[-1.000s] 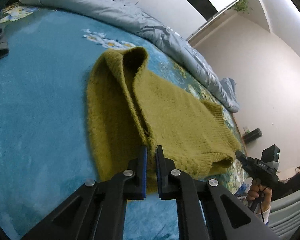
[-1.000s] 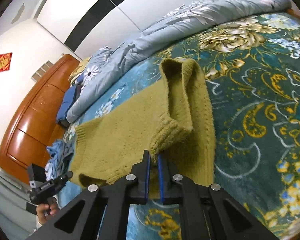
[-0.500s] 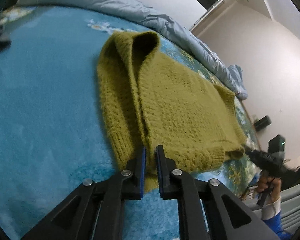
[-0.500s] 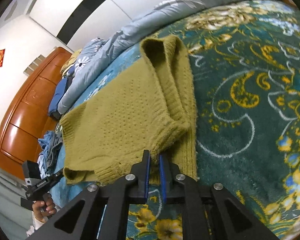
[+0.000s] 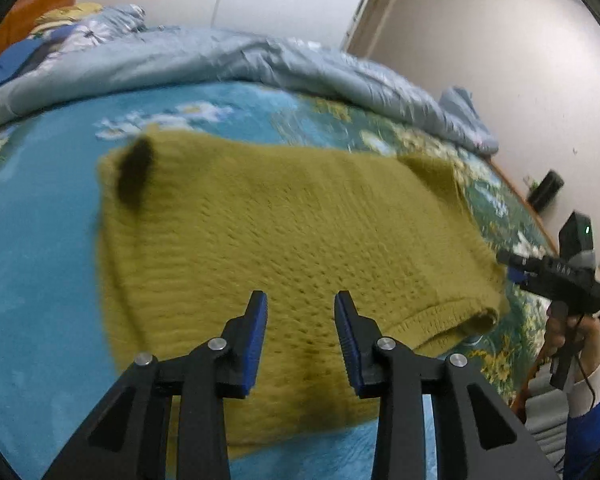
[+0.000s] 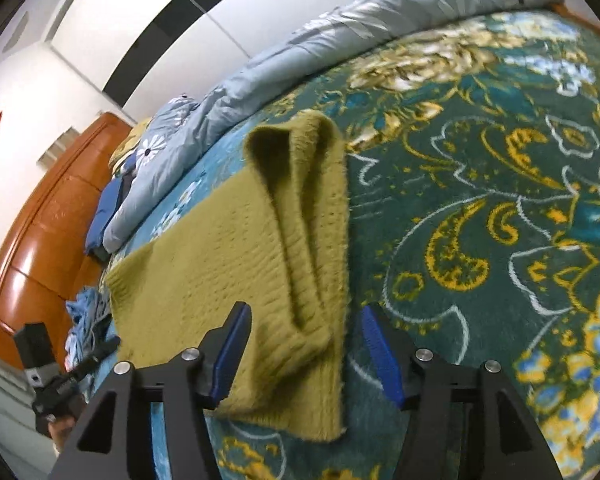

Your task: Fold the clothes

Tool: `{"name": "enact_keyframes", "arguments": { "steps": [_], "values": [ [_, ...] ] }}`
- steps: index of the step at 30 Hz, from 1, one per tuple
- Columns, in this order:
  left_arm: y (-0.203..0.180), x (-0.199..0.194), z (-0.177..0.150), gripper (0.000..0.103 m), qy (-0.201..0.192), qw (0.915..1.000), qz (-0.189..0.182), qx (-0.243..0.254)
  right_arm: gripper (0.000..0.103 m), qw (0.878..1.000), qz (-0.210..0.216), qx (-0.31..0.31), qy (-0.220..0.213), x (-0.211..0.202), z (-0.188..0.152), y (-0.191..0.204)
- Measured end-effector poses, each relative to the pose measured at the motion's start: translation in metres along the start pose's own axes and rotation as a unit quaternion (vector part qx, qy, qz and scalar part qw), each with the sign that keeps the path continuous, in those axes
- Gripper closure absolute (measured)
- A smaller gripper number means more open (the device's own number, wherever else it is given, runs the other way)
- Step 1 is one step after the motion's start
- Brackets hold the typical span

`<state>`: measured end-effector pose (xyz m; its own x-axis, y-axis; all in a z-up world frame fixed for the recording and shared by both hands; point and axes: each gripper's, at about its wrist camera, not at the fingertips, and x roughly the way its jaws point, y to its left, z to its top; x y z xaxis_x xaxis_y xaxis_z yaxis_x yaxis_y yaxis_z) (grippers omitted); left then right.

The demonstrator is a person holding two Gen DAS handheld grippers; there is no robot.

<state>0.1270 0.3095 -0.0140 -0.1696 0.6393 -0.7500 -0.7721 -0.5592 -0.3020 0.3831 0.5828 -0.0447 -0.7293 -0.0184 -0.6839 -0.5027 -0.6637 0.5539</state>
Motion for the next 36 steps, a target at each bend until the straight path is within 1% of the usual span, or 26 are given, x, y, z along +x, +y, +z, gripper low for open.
{"name": "enact_keyframes", "arguments": {
  "steps": [2, 3, 8, 11, 14, 16, 18, 20, 21, 23, 25, 27, 29, 33, 34, 36],
  "values": [
    [-0.007, 0.008, -0.01, 0.067, 0.015, 0.9999, -0.002, 0.008, 0.041, 1.0, 0.011, 0.011, 0.002, 0.004, 0.001, -0.005],
    [-0.009, 0.01, -0.016, 0.067, 0.016, 0.9998, 0.002, 0.013, 0.041, 1.0, 0.017, 0.015, 0.004, 0.006, 0.0, -0.007],
    [-0.021, 0.007, -0.032, 0.067, 0.006, 0.999, 0.02, 0.039, 0.041, 1.0, 0.023, 0.016, 0.004, 0.01, -0.002, -0.009],
    [-0.024, 0.001, -0.026, 0.067, 0.008, 0.9991, 0.018, 0.037, 0.041, 1.0, 0.024, 0.011, 0.004, 0.012, -0.002, -0.008],
    [-0.03, -0.003, -0.015, 0.067, -0.002, 0.9997, -0.009, 0.024, 0.041, 1.0, 0.026, 0.011, 0.005, 0.012, -0.002, -0.008],
    [-0.036, 0.0, -0.006, 0.067, -0.005, 0.9996, -0.021, 0.019, 0.041, 1.0, 0.028, 0.012, 0.005, 0.013, -0.002, -0.008],
    [-0.046, 0.01, -0.001, 0.067, 0.0, 0.9994, -0.029, 0.017, 0.041, 0.999, 0.029, 0.014, 0.006, 0.015, -0.001, -0.007],
    [-0.057, 0.022, 0.0, 0.067, 0.015, 0.9991, -0.039, 0.012, 0.042, 0.999, 0.029, 0.015, 0.007, 0.017, 0.0, -0.005],
    [-0.061, 0.027, -0.002, 0.067, 0.02, 0.9988, -0.044, 0.011, 0.043, 0.999, 0.032, 0.017, 0.008, 0.017, 0.0, -0.004],
    [-0.071, 0.034, -0.005, 0.067, 0.024, 0.9983, -0.052, 0.012, 0.051, 0.999, 0.027, 0.019, 0.01, 0.019, 0.0, -0.002],
    [-0.077, 0.041, -0.007, 0.067, 0.022, 0.9987, -0.044, 0.017, 0.068, 1.0, 0.017, 0.019, 0.013, 0.02, 0.001, -0.002],
    [-0.082, 0.046, -0.009, 0.067, 0.02, 0.999, -0.037, 0.018, 0.076, 0.999, 0.022, 0.028, 0.015, 0.021, 0.002, -0.002],
    [-0.081, 0.048, -0.01, 0.067, 0.019, 0.999, -0.038, 0.013, 0.078, 0.999, 0.019, 0.028, 0.015, 0.02, 0.002, 0.0],
    [-0.077, 0.039, -0.01, 0.067, 0.009, 0.9983, -0.057, 0.003, 0.08, 1.0, -0.003, 0.011, 0.011, 0.013, 0.007, 0.014],
    [-0.073, 0.034, -0.009, 0.067, 0.004, 0.9976, -0.069, -0.005, 0.081, 1.0, -0.005, 0.006, 0.008, 0.01, 0.009, 0.02],
    [-0.063, 0.021, -0.008, 0.067, -0.012, 0.9968, -0.077, -0.018, 0.081, 1.0, -0.01, -0.01, 0.003, 0.003, 0.014, 0.035]
  ]
}}
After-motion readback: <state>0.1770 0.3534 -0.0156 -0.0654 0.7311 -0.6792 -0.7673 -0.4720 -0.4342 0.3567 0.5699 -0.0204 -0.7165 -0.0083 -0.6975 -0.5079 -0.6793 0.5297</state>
